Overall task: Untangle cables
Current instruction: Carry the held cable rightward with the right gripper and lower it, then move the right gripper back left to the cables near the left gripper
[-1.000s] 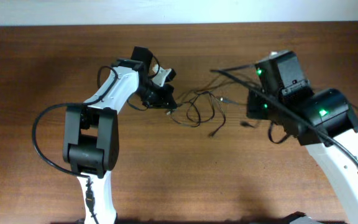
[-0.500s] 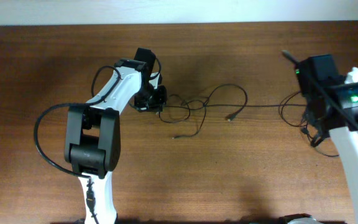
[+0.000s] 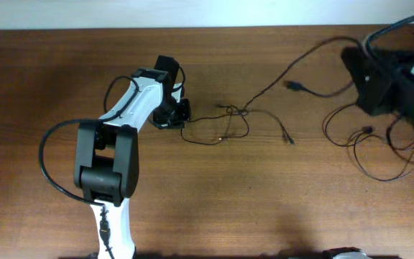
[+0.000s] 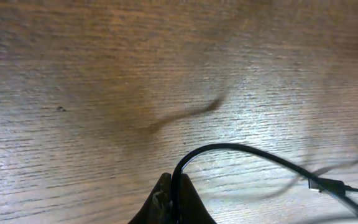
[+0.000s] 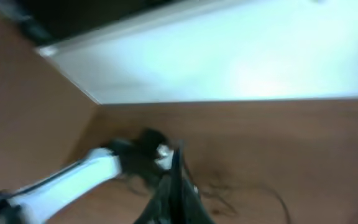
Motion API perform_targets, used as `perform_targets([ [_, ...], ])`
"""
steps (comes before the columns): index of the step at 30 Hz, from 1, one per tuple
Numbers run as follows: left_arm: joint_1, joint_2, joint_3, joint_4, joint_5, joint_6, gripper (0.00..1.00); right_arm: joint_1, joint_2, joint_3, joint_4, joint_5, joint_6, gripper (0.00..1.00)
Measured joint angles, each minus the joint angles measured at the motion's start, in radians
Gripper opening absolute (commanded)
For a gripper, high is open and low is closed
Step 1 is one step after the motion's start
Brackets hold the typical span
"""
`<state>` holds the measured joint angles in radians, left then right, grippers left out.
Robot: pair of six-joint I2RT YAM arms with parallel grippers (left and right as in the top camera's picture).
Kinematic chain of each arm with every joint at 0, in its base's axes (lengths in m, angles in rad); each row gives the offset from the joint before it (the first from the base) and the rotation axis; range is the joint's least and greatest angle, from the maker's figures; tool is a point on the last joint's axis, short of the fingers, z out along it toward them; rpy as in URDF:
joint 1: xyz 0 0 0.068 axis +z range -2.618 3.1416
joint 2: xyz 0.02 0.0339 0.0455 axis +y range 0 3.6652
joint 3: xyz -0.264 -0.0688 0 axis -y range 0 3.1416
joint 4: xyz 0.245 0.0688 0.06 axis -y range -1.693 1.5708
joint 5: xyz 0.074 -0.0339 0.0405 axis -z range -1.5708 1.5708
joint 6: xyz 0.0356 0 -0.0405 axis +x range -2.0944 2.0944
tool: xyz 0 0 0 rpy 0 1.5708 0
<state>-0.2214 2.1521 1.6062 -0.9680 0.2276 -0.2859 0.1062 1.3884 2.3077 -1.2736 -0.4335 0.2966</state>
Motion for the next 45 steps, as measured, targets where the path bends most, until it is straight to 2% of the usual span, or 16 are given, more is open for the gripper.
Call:
perform_targets([
  [1,0.000,0.000,0.000,0.000,-0.001,-0.003,0.23,0.000,-0.002,0.002,0.053,-0.057,-0.009,0.04],
  [2,0.000,0.000,0.000,-0.001,-0.001,-0.005,0.38,0.000,-0.003,0.003,0.074,-0.097,-0.012,0.04],
  [3,0.000,0.000,0.000,0.000,-0.001,-0.012,0.46,0.000,-0.004,0.004,0.076,-0.112,-0.012,0.04],
  [4,0.000,0.000,0.000,0.000,-0.001,-0.005,0.65,0.000,-0.004,0.005,0.070,-0.130,-0.012,0.04],
  [5,0.000,0.000,0.000,-0.001,-0.001,-0.013,0.73,0.000,-0.003,0.006,0.037,-0.146,-0.013,0.04],
  [9,0.000,0.000,0.000,-0.001,-0.005,-0.014,0.82,0.000,0.015,0.013,-0.089,-0.164,-0.012,0.04],
  [10,0.000,0.000,0.000,-0.001,-0.005,-0.014,0.88,0.000,0.030,0.013,-0.140,-0.167,-0.012,0.04],
  [13,0.000,0.000,0.000,0.002,-0.005,-0.013,0.96,0.000,0.085,0.014,-0.264,-0.171,-0.023,0.04],
  [15,0.000,0.000,0.000,0.005,-0.004,-0.018,0.97,0.000,0.148,0.013,-0.394,-0.154,-0.046,0.04],
  [19,0.000,0.000,0.000,0.005,-0.004,-0.017,0.98,0.000,0.197,-0.081,-0.419,-0.108,-0.064,0.04],
  [27,0.000,0.000,0.000,0.005,-0.004,-0.017,1.00,0.000,0.215,-0.601,-0.380,0.076,-0.065,0.05],
  [30,0.000,0.000,0.000,0.004,-0.004,-0.018,1.00,0.000,0.217,-0.791,-0.248,0.109,-0.065,0.17],
  [31,0.000,0.000,0.000,0.005,-0.004,-0.017,0.99,0.000,0.219,-0.859,-0.188,0.115,-0.067,0.31],
  [36,0.000,0.000,0.000,0.007,-0.004,-0.018,0.99,0.000,0.218,-1.018,-0.026,0.138,-0.069,0.38],
  [40,-0.002,0.000,0.000,0.008,-0.004,-0.017,0.99,0.000,0.218,-1.031,-0.017,0.220,-0.038,0.69],
  [45,-0.017,0.000,0.000,0.010,-0.005,-0.017,0.99,0.000,0.219,-1.033,0.123,0.241,-0.005,0.75],
])
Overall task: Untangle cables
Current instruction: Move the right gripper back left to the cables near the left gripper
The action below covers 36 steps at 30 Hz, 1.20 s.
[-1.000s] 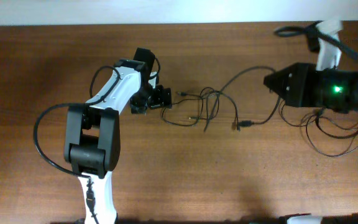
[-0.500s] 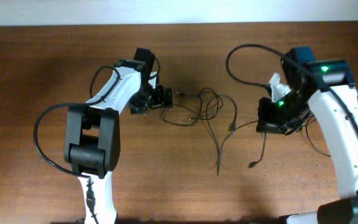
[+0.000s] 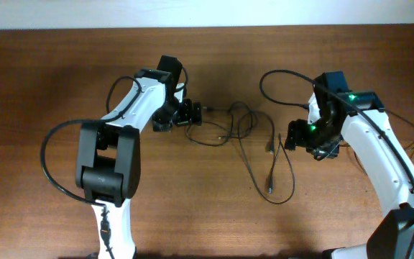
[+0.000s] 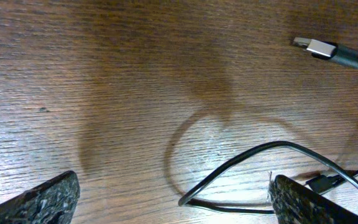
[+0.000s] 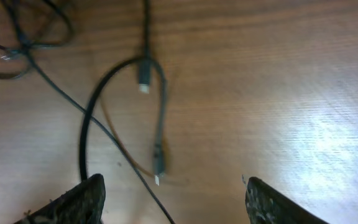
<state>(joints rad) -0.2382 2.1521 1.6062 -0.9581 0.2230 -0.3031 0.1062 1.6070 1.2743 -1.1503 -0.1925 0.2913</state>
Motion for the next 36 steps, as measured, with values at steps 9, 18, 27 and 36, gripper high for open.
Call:
perform_targets([
  [9,-0.002,0.000,0.000,0.001,0.000,0.000,0.99,0.109,0.005,-0.022,0.113,-0.173,-0.002,0.77],
  [18,-0.002,0.000,0.000,0.001,0.000,0.000,0.99,0.315,0.209,-0.024,0.397,-0.040,0.040,0.54],
  [27,-0.002,0.000,0.000,0.002,0.000,0.000,0.99,0.367,0.358,-0.025,0.547,0.120,0.104,0.11],
  [36,-0.002,0.000,0.000,0.002,0.000,0.000,0.99,0.359,0.326,0.074,0.330,-0.034,0.040,0.04],
])
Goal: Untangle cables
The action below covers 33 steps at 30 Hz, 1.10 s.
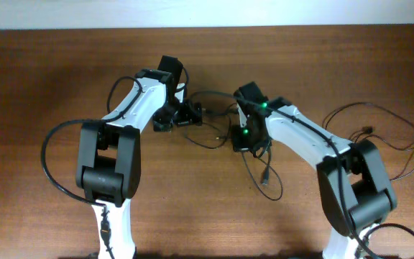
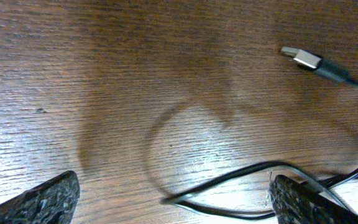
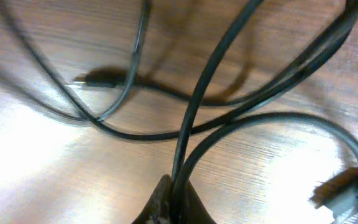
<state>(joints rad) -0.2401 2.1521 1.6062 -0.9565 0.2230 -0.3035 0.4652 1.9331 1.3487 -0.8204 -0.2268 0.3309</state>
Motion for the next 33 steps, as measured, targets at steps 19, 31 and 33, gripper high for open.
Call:
perform_targets([
  [19,0.000,0.000,0.000,0.000,-0.003,0.000,0.24,0.000,-0.149,0.451,-0.253,-0.295,-0.085,0.04],
  [31,-0.002,0.000,0.000,0.000,-0.003,0.000,0.26,0.000,-0.416,0.467,-0.401,0.016,-0.163,0.04],
  [33,-0.002,0.000,0.000,0.000,-0.003,0.000,0.27,0.000,-0.391,0.465,-0.496,0.170,-0.145,0.04],
])
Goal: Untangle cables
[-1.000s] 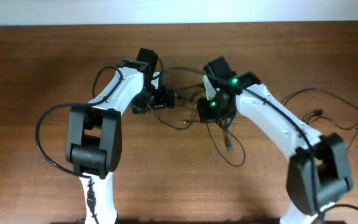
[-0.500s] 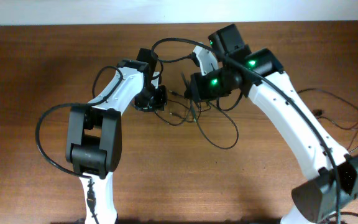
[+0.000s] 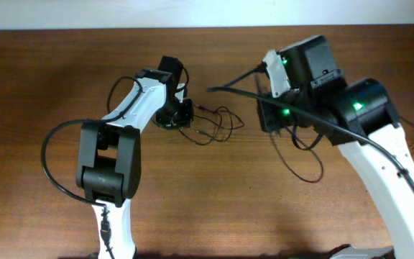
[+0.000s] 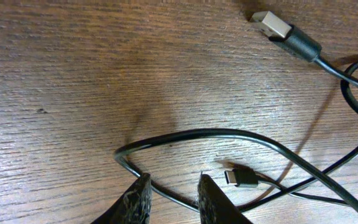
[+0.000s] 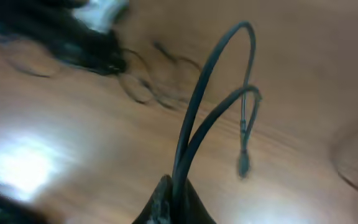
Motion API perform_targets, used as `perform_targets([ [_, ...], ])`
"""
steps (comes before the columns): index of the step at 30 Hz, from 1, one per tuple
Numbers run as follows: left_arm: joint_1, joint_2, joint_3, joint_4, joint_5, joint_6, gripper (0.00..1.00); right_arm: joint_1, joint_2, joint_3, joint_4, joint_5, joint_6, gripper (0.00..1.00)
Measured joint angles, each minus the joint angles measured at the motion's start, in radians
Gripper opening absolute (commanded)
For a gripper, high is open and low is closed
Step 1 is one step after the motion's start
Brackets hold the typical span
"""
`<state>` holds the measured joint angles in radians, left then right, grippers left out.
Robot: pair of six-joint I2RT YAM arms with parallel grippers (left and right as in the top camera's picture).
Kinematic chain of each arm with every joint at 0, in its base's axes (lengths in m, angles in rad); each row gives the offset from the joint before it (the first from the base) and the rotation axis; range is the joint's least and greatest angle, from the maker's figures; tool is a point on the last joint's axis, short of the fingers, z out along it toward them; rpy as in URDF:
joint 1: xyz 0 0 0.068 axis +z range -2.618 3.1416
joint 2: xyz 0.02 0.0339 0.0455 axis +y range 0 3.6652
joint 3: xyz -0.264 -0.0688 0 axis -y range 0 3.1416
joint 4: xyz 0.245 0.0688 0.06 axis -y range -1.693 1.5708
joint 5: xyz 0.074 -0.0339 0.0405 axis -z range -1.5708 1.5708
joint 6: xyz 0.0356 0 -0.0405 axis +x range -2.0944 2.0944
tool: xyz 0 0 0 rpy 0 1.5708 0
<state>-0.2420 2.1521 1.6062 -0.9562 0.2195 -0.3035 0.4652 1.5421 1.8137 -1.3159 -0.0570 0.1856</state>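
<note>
Thin black cables lie in a small tangle [image 3: 218,126] on the wooden table [image 3: 49,72]. My left gripper [image 4: 171,182] is low at the tangle's left end. Its jaws stand a narrow gap apart, with one cable strand [image 4: 229,134] passing between them untouched. A USB-A plug [image 4: 272,25] and a small plug [image 4: 240,177] lie just ahead. My right gripper [image 5: 174,183] is lifted well above the table, shut on a doubled cable loop [image 5: 204,106]. A plug [image 5: 243,165] dangles from that loop.
More cable loops [image 3: 304,155] lie under and beside the raised right arm [image 3: 358,108], and another loop sits at the right edge. The left arm's base [image 3: 106,165] stands at the front left. A white wall borders the far edge.
The left jaws went from wide open to a narrow gap around a strand. The right gripper, shut on strands at table level, is now high above the table with the doubled cable.
At first the left gripper was shut on a cable at the tangle's left and the right arm was far right. Then both were open, the right over cables mid-table. The right then shut on strands beside the tangle and now holds them aloft.
</note>
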Motion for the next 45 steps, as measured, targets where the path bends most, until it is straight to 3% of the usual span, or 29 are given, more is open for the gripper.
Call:
perform_targets([
  [5,0.000,0.000,0.000,0.000,0.000,0.000,0.28,-0.104,0.131,-0.015,-0.123,0.358,0.082,0.04],
  [11,-0.001,0.000,0.000,0.000,0.000,0.000,0.29,-0.415,0.200,-0.022,-0.149,0.427,0.099,0.04],
  [12,-0.001,0.000,0.000,0.000,0.000,0.000,0.29,-0.464,0.206,-0.023,-0.156,0.430,0.100,0.08],
  [13,-0.002,0.000,0.000,0.000,0.000,0.000,0.29,-0.505,0.209,-0.026,-0.158,0.430,0.100,0.21],
  [15,-0.002,0.000,0.000,0.000,0.000,0.000,0.30,-0.592,0.214,-0.036,-0.159,0.422,0.103,0.65],
  [16,-0.002,0.000,0.000,0.000,0.000,0.000,0.30,-0.615,0.215,-0.037,-0.160,0.417,0.101,0.82],
  [17,-0.002,0.000,0.000,0.000,0.000,0.000,0.30,-0.649,0.215,-0.038,-0.161,0.413,0.103,0.96],
  [18,-0.002,0.000,0.000,0.000,0.000,0.000,0.30,-0.665,0.215,-0.038,-0.162,0.408,0.100,1.00],
  [25,-0.003,0.000,0.000,0.000,0.000,0.000,0.31,-0.679,0.215,-0.038,-0.140,0.345,0.103,1.00],
  [31,-0.003,0.000,0.000,0.000,0.000,0.000,0.33,-0.674,0.216,-0.087,-0.061,-0.069,-0.054,0.99],
  [33,-0.003,0.000,0.000,0.000,0.000,0.000,0.43,-0.657,0.218,-0.154,0.005,-0.175,-0.090,0.99],
  [35,-0.003,0.000,0.000,0.000,0.000,-0.003,0.70,-0.605,0.223,-0.269,0.108,-0.230,-0.110,0.99],
  [40,-0.003,0.000,0.000,0.003,0.000,0.000,0.88,-0.428,0.231,-0.473,0.377,-0.357,-0.190,0.99],
  [45,-0.003,0.000,0.000,-0.005,0.040,0.068,0.94,-0.247,0.231,-0.490,0.608,-0.399,-0.224,0.99],
])
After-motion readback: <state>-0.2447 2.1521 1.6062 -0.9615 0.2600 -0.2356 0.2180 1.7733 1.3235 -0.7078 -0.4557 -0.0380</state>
